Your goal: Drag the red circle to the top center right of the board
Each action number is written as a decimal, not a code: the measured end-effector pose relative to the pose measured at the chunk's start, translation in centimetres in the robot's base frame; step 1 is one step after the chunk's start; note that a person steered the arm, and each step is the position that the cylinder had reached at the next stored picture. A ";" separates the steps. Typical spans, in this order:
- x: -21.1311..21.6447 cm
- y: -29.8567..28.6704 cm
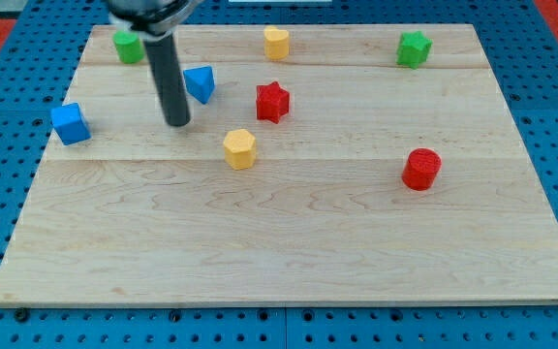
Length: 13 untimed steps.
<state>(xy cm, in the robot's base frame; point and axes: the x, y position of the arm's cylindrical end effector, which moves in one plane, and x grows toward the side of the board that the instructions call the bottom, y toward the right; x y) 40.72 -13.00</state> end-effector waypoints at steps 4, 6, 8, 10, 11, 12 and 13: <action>9.3 24.4; 2.5 30.6; 9.9 34.0; 5.1 36.7; 4.5 33.9; 2.3 33.9; 2.1 33.9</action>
<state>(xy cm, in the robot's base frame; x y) 42.77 20.94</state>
